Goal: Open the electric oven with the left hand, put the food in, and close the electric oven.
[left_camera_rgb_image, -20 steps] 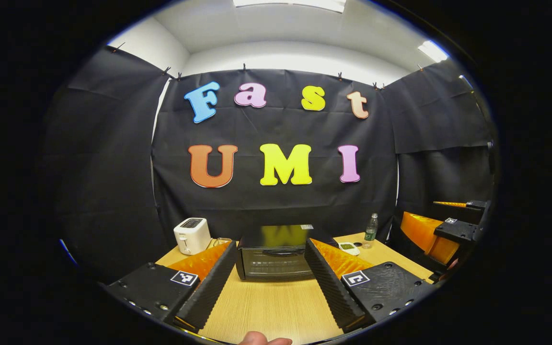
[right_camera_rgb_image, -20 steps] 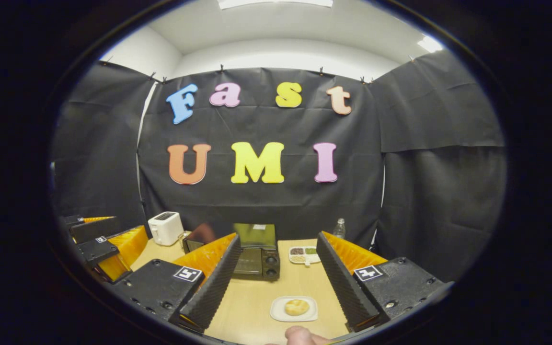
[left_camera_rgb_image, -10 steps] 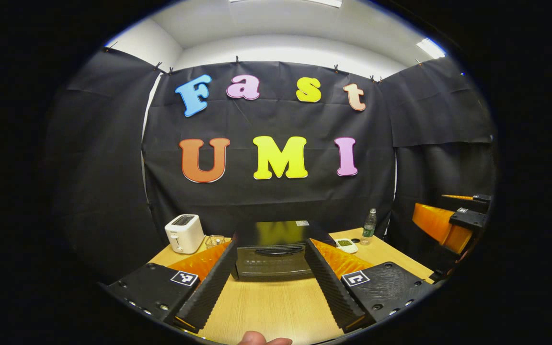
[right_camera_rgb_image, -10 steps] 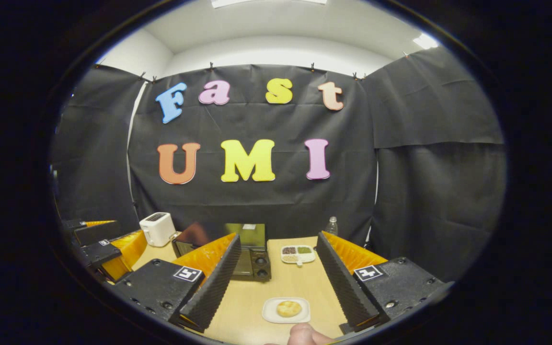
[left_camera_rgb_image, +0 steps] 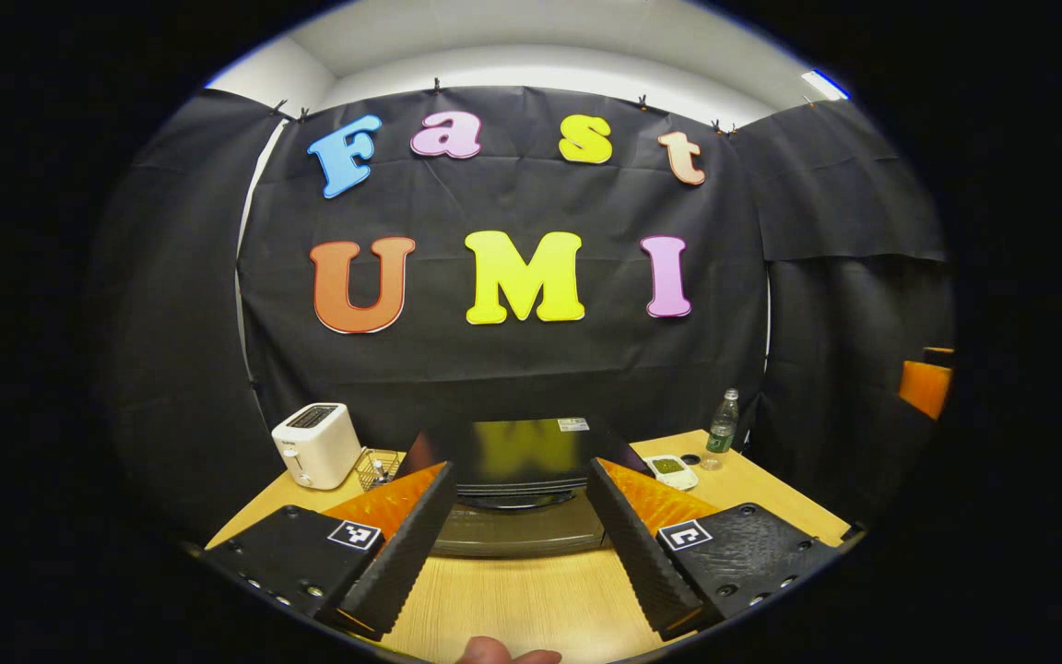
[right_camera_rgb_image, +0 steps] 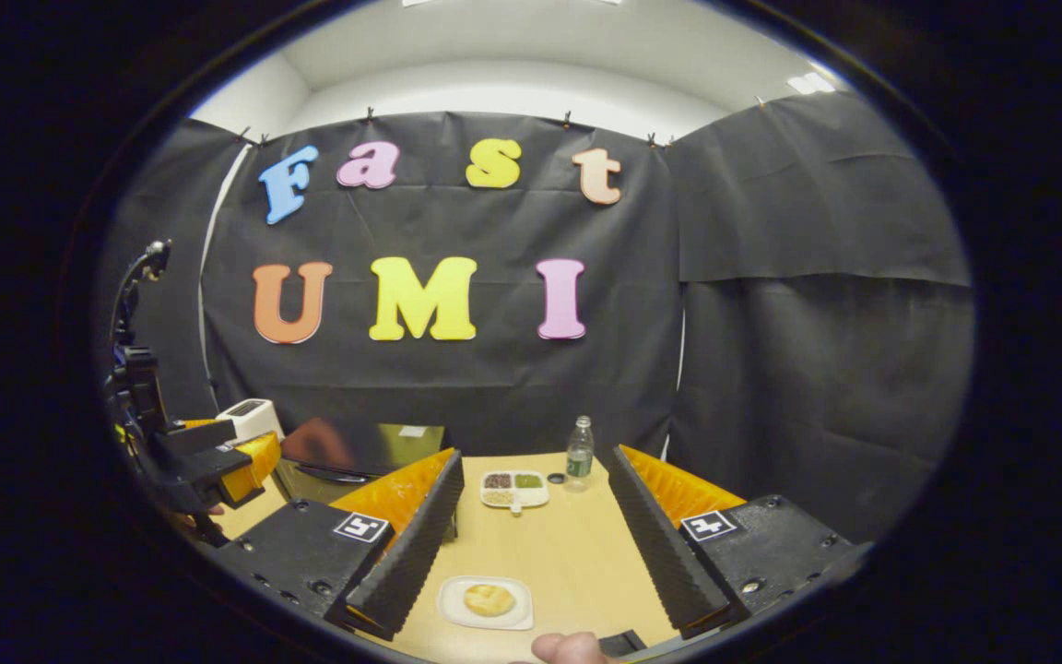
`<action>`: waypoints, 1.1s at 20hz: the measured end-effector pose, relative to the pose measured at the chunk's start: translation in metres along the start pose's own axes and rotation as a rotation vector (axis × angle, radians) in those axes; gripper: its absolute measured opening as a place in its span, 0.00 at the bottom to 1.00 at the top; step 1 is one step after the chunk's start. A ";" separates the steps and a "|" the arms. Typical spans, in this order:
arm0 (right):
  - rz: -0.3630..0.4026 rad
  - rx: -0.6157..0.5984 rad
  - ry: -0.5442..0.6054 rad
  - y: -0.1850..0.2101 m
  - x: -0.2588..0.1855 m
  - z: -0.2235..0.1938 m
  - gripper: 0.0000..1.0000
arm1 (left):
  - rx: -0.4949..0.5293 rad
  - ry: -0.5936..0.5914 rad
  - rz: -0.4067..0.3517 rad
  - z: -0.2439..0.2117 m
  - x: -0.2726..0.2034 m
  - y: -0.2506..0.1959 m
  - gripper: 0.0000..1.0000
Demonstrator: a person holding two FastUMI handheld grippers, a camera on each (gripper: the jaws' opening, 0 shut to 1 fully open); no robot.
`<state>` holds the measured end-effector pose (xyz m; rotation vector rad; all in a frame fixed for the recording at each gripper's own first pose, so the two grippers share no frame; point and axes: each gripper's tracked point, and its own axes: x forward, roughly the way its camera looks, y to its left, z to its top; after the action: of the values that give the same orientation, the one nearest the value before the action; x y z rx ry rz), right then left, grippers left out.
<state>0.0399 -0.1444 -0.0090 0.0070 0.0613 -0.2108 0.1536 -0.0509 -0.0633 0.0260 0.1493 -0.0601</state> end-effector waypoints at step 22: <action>-0.024 -0.031 0.111 -0.026 0.054 -0.025 0.98 | -0.015 0.266 0.037 -0.110 0.126 0.014 0.98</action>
<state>0.0857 -0.1807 -0.0370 -0.0130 0.1754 -0.2333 0.2630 -0.0409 -0.1907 0.0213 0.4150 -0.0181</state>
